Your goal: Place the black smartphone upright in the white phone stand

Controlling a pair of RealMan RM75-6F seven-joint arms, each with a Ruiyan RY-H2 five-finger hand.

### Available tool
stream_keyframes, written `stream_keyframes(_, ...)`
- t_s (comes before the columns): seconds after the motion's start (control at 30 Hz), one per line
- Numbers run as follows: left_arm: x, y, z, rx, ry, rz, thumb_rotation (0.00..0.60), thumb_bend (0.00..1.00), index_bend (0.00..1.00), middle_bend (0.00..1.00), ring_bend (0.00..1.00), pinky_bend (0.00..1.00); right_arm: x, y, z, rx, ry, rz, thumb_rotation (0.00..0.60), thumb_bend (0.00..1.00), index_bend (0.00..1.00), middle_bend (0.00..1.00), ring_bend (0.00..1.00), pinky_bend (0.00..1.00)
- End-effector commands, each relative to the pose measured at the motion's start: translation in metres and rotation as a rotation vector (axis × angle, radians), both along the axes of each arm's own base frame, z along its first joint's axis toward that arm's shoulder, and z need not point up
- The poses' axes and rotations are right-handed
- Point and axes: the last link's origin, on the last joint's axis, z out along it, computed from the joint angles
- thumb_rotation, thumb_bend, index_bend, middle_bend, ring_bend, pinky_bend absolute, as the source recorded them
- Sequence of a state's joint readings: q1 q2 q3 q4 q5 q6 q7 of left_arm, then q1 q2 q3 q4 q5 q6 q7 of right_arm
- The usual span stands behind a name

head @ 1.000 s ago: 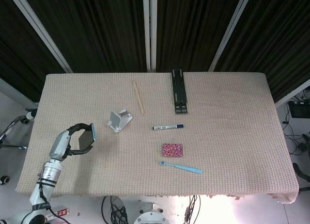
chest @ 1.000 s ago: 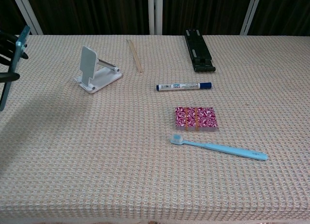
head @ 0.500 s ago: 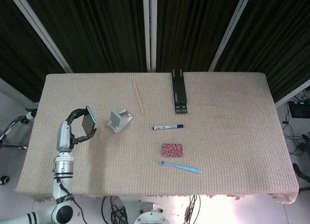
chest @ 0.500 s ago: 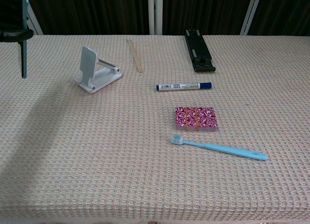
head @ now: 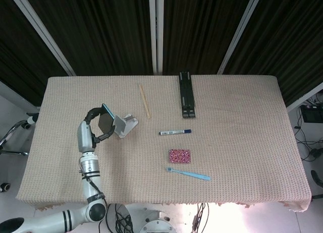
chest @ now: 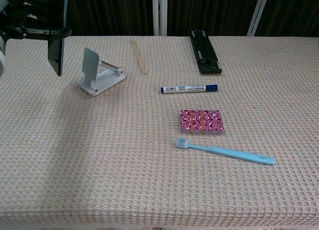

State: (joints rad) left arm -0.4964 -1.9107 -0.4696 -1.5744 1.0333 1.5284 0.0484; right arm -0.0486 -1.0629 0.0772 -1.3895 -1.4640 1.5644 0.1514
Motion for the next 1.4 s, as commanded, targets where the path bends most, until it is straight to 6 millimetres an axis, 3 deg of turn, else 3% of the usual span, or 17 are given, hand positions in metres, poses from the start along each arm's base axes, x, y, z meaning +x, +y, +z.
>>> stream_keyframes(0.03, 0.004, 0.003, -0.007, 0.011, -0.003, 0.022, 0.600, 0.37, 0.52, 0.70, 0.29, 0.24, -0.001, 0.000, 0.001, 0.000, 0.000, 0.000, 0.600, 0.20, 0.00, 0.00, 0.00, 0.00)
stream_keyframes(0.8, 0.029, 0.008, -0.050, 0.018, -0.137, 0.097, 0.600, 0.37, 0.51, 0.70, 0.29, 0.24, -0.009, 0.006, 0.009, 0.018, 0.001, -0.003, 0.600, 0.20, 0.00, 0.00, 0.00, 0.00)
stream_keyframes(1.4, 0.032, 0.014, -0.061, 0.030, -0.135, 0.080, 0.600, 0.37, 0.51, 0.70, 0.29, 0.24, -0.022, 0.014, 0.013, 0.000, -0.023, -0.028, 0.600, 0.20, 0.00, 0.00, 0.00, 0.00)
